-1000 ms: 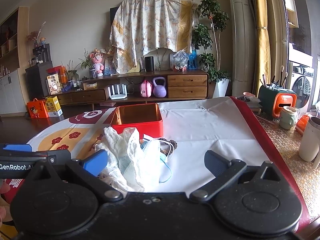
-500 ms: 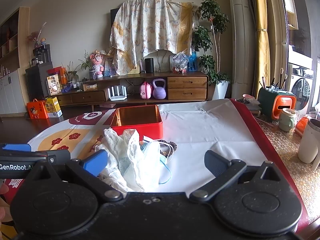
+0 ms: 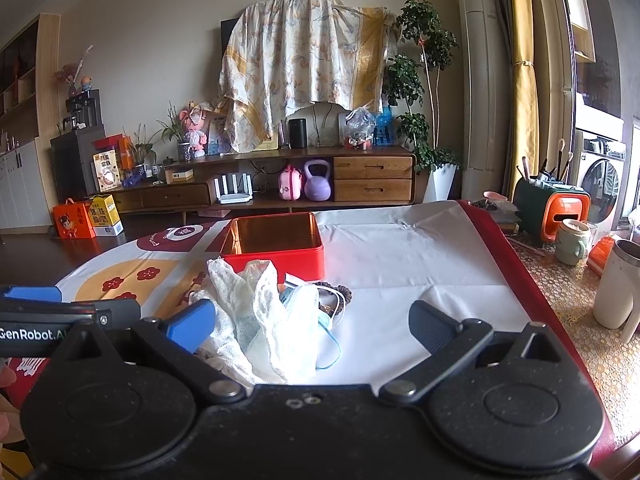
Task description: Organize soft objects
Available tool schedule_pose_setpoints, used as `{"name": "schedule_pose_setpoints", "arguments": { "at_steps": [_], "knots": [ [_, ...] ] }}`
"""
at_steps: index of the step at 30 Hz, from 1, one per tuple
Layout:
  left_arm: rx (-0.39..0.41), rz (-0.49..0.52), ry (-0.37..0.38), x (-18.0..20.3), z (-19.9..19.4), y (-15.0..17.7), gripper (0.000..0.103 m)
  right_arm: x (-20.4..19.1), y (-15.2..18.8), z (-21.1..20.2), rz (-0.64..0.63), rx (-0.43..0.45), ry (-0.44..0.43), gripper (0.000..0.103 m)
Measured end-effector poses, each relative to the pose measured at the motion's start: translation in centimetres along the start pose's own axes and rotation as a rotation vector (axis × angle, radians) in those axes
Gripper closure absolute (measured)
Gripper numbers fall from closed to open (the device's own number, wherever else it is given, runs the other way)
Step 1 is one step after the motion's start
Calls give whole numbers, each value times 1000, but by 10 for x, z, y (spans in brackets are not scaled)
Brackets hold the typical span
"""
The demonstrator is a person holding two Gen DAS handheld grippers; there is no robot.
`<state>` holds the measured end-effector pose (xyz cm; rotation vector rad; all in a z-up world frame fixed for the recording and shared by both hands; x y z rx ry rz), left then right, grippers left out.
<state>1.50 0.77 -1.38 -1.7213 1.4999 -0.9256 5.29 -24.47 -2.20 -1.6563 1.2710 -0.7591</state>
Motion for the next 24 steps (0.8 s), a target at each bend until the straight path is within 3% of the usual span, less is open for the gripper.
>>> {"name": "schedule_pose_setpoints", "arguments": {
  "at_steps": [12, 24],
  "knots": [
    [-3, 5, 2, 4, 1, -2, 0, 3, -5, -2, -6, -2, -19, 0],
    [-57, 5, 16, -3, 32, 2, 0, 5, 5, 22, -34, -43, -61, 2]
  ]
}}
Point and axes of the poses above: each gripper's, at about its wrist camera, not at the fingertips, and z roughly the way its jaws point, x to its right, y to its underside, the point moved 3 cm from there along z, roughly the way its jaws point, and after that the axes turned 1 degree about -z, right-handed, at the moved point
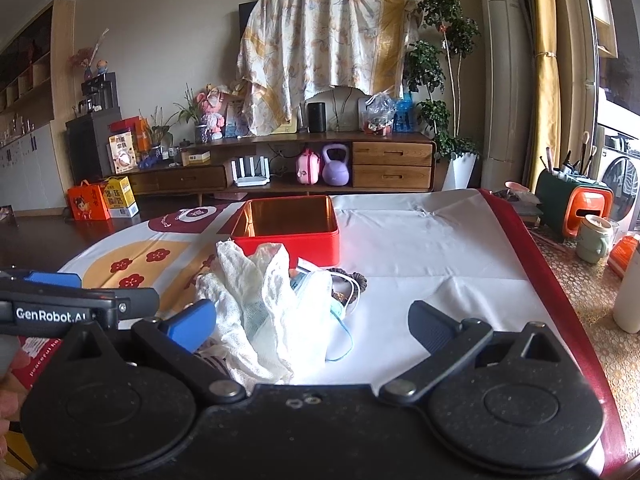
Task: Organize soft objects
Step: 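Move left tool onto a white mesh bag while right tool approaches the other mesh bag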
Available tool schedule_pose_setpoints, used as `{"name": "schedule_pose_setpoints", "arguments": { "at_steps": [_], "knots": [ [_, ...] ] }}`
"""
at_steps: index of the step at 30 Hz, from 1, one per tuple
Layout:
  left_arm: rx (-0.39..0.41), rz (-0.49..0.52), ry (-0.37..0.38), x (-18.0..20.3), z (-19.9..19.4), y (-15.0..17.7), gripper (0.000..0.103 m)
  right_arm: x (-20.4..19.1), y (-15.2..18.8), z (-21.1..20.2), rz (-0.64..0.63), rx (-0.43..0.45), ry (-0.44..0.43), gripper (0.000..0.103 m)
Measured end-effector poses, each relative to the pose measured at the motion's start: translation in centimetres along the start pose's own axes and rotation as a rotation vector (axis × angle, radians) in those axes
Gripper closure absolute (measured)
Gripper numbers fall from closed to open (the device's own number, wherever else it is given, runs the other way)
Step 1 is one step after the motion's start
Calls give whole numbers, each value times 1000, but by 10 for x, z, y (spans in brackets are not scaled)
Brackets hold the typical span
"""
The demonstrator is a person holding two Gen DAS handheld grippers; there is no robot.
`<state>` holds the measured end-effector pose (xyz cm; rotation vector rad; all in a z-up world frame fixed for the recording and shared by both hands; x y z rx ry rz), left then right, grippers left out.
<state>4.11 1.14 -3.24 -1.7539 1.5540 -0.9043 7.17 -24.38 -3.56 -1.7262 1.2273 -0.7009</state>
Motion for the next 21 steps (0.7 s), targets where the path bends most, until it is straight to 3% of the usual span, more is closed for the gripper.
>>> {"name": "schedule_pose_setpoints", "arguments": {
  "at_steps": [11, 14, 21],
  "knots": [
    [-61, -1, -30, -9, 61, -5, 0, 15, 12, 57, -119, -121, -68, 8],
    [-102, 5, -32, -8, 84, -5, 0, 20, 12, 76, -149, -148, -85, 13],
    [-161, 38, -11, 2, 124, -2, 0, 44, -2, 114, -144, -178, -65, 20]
  ]
}}
Point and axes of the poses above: each gripper's, at about its wrist camera, not at the fingertips, and z roughly the way its jaws point, x to its right, y to its underside, the point moved 3 cm from there along z, roughly the way its jaws point, and after that the axes turned 1 degree about -z, right-handed, at the moved point
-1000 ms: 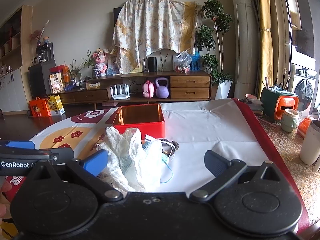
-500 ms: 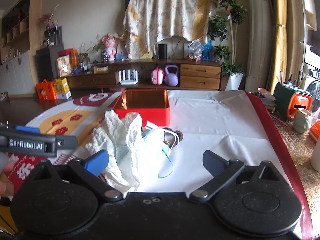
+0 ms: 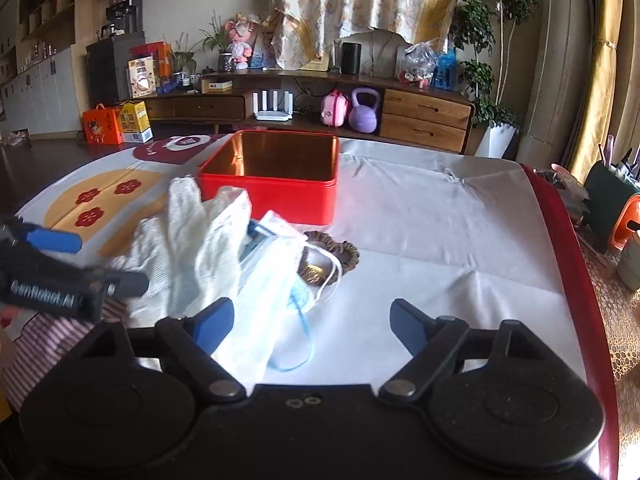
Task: Organize soft objects
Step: 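Move left tool onto a white mesh bag while right tool approaches the other mesh bag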
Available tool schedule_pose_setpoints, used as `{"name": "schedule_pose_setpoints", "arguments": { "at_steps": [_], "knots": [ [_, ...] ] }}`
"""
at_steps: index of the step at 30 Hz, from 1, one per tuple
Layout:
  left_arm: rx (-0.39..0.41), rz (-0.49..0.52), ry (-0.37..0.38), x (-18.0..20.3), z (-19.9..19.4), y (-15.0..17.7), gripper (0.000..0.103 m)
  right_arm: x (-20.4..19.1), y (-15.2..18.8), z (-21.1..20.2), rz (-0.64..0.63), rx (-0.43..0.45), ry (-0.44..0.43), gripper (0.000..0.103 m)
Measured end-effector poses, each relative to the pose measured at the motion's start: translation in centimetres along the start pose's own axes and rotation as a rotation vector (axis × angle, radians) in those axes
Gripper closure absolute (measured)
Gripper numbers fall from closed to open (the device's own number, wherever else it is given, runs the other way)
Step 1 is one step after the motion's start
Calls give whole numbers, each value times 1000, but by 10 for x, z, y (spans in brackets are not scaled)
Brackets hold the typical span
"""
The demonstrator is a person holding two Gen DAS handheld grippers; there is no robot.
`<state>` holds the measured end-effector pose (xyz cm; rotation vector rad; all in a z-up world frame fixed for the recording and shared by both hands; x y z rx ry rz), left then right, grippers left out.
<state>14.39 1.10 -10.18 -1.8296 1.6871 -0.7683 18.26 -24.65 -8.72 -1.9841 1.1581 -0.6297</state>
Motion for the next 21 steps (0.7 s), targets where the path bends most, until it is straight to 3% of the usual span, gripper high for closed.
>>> {"name": "schedule_pose_setpoints", "arguments": {
  "at_steps": [5, 10, 21],
  "knots": [
    [-46, 10, 31, 14, 17, 0, 0, 4, -10, 20, -12, -19, -19, 25],
    [-41, -59, 61, 15, 24, -14, 0, 4, -20, 41, -15, -47, -20, 36],
    [-94, -47, 29, 20, 50, -6, 0, 16, -31, 66, 119, -108, -104, 34]
  ]
}}
Point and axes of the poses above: each gripper's, at about its wrist camera, not at the fingertips, and z roughly the way its jaws point, x to its right, y to its underside, the point moved 3 cm from there along z, roughly the way its jaws point, and after that the axes turned 1 degree about -z, right-handed, at the moved point
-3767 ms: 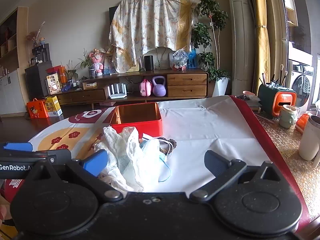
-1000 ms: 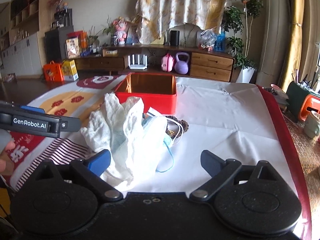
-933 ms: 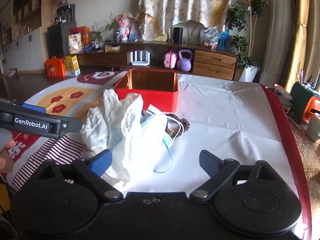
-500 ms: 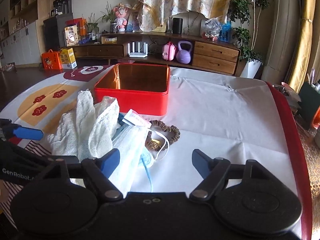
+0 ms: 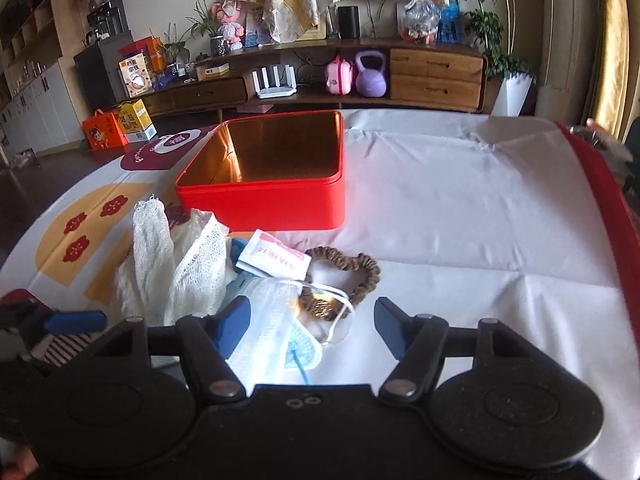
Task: Organize soft objects
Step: 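Move left tool onto a white mesh bag while right tool approaches the other mesh bag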
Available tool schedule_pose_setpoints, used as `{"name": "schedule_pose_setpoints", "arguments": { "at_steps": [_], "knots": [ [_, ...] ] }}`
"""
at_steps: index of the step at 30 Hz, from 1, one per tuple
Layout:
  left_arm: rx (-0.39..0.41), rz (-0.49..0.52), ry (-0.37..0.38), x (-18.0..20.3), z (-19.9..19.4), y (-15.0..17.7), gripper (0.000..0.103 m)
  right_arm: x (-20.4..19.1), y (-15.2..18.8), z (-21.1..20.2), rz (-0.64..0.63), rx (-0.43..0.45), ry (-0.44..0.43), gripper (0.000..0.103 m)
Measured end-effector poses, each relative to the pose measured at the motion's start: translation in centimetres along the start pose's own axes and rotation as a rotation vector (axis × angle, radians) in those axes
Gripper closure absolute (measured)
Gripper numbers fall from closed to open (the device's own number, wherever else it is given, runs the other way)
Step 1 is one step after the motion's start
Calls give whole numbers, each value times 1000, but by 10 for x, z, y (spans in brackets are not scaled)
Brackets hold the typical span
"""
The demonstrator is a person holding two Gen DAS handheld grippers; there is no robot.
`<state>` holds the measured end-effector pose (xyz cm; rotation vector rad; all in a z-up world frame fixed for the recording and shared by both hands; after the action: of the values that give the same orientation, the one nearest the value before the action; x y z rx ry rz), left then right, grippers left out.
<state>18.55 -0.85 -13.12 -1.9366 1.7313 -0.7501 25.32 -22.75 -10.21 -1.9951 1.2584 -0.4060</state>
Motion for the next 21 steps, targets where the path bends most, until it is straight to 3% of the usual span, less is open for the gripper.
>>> {"name": "schedule_pose_setpoints", "arguments": {
  "at_steps": [5, 10, 13, 21],
  "knots": [
    [-30, -23, 12, -5, 10, 7, 0, -4, 7, 18, 57, -59, -54, 36],
    [-47, -54, 46, -12, 18, 10, 2, -11, 14, 28, 60, -90, -72, 50],
    [-34, -65, 56, -16, 16, 11, 10, -13, 15, 28, 66, -92, -87, 62],
    [-22, -140, 40, -38, 9, 9, 67, -22, 16, 18, 58, -77, -86, 79]
  ]
}}
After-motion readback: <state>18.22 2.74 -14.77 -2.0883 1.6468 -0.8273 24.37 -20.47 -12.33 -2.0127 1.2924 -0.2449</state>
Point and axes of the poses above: each gripper's, at about its wrist camera, not at the fingertips, and z roughly the way its jaws point, x to its right, y to its underside, the point moved 3 cm from there along z, roughly the way its jaws point, and after that the axes turned 1 degree about -z, right-handed, at the moved point
